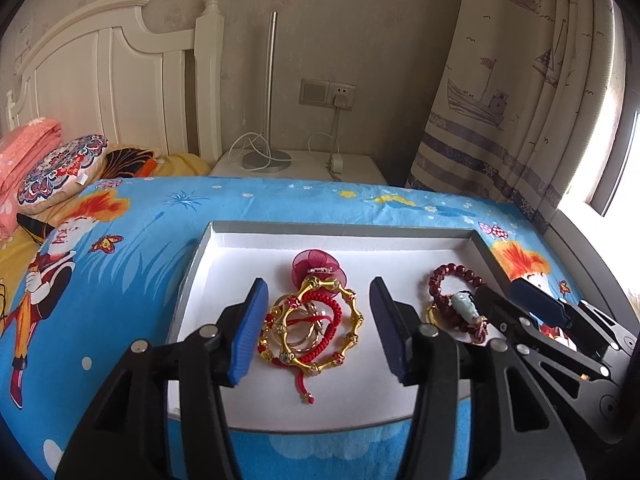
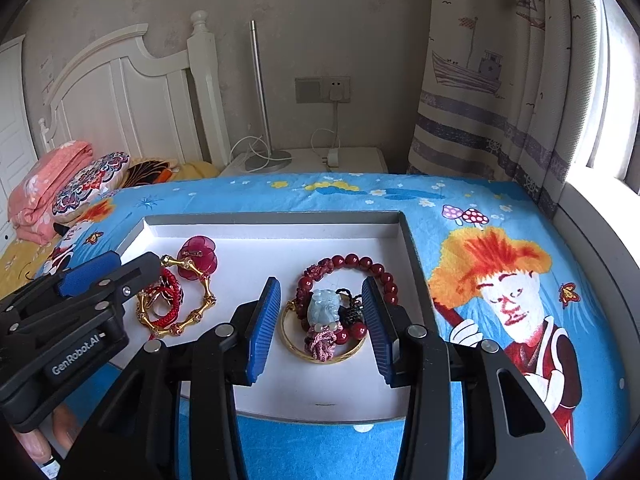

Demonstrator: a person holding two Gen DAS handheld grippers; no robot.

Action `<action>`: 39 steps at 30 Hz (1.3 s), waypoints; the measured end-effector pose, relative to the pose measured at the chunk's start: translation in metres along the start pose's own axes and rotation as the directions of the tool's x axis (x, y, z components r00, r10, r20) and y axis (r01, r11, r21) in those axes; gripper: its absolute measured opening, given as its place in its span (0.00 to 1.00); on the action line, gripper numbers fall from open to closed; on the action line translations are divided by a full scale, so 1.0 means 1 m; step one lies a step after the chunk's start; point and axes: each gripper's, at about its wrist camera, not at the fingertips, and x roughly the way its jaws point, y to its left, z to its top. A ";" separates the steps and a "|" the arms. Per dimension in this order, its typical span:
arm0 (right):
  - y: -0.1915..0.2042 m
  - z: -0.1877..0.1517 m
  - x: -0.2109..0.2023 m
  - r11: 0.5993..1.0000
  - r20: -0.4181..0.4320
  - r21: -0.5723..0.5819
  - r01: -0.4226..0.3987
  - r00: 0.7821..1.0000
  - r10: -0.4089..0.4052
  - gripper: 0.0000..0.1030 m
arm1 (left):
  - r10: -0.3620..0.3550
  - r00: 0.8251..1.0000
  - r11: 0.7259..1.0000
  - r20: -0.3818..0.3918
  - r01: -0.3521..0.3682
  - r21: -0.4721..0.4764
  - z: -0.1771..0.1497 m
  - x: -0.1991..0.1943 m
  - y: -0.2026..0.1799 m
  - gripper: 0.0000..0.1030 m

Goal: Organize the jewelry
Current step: 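Open the left tool releasing the gold bracelet while the right tool releases the jade pendant onto the bead bracelet, then move both tools back from the tray to the two pearls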

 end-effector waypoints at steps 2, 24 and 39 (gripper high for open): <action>-0.001 0.000 -0.004 1.000 0.005 0.005 -0.004 1.000 0.004 0.39 | 0.003 1.000 1.000 0.006 -0.003 0.007 0.000 -0.004 -0.002 0.52; -0.029 -0.043 -0.085 0.999 0.045 0.048 -0.001 0.999 -0.001 0.41 | -0.011 0.999 1.000 0.040 0.011 -0.006 -0.041 -0.095 0.001 0.55; -0.050 -0.097 -0.125 0.998 -0.004 0.059 -0.003 1.000 0.003 0.42 | -0.026 0.998 0.998 -0.058 0.023 -0.052 -0.105 -0.122 0.038 0.45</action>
